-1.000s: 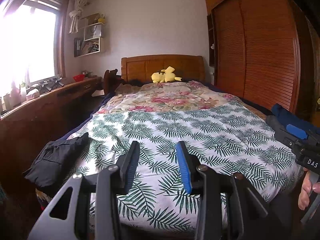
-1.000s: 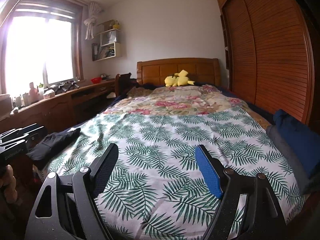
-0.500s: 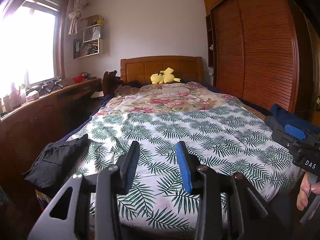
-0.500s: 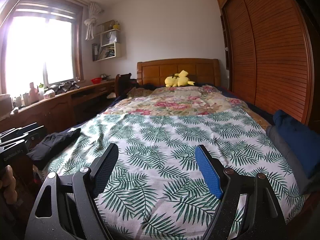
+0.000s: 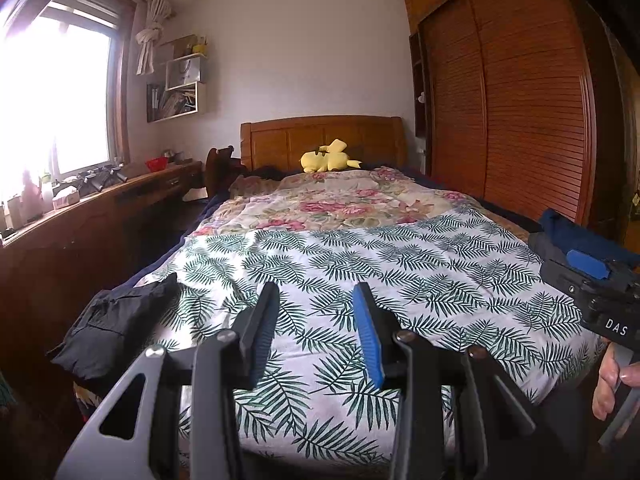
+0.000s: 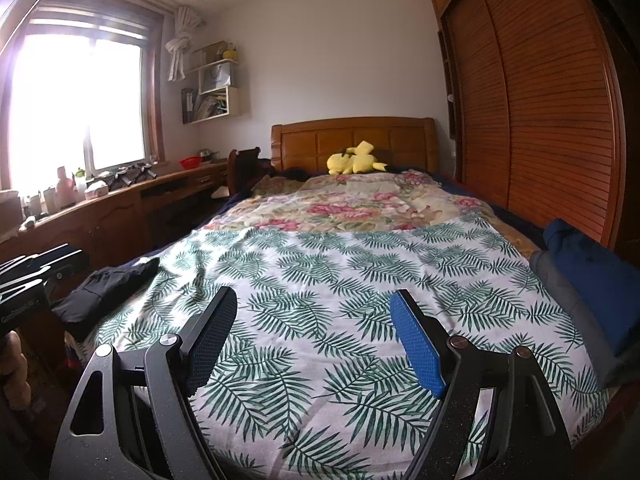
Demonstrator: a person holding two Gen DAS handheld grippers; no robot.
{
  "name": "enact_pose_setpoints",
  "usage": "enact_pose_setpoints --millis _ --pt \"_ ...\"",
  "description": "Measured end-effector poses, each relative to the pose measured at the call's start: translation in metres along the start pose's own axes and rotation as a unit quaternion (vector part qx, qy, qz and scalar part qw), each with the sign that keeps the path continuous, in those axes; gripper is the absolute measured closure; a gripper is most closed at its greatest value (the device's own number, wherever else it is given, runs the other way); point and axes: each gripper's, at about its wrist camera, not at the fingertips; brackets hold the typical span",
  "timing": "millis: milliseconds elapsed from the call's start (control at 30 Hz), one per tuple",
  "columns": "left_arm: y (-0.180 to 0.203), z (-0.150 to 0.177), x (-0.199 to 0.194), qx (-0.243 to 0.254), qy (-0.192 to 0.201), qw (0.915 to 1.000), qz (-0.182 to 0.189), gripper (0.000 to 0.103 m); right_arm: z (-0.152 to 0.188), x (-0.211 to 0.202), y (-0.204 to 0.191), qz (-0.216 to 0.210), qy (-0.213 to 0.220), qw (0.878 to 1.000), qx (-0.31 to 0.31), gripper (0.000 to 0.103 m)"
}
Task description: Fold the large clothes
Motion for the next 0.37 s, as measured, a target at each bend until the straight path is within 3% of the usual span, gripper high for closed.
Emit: enact_pose_setpoints --millis 367 --pt "0.0029 -0.0011 -0.0008 0.0 0.001 1.0 0.002 0.066 0.0005 -0.0001 -0.0004 0.0 0.001 1.0 0.001 0.022"
Point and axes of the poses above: each gripper's, at about its wrist camera, not at the fingertips, and x roughly the way its jaws point, y to its right, z to its underside, and after that the axes turned 9 degrees about z, right-handed
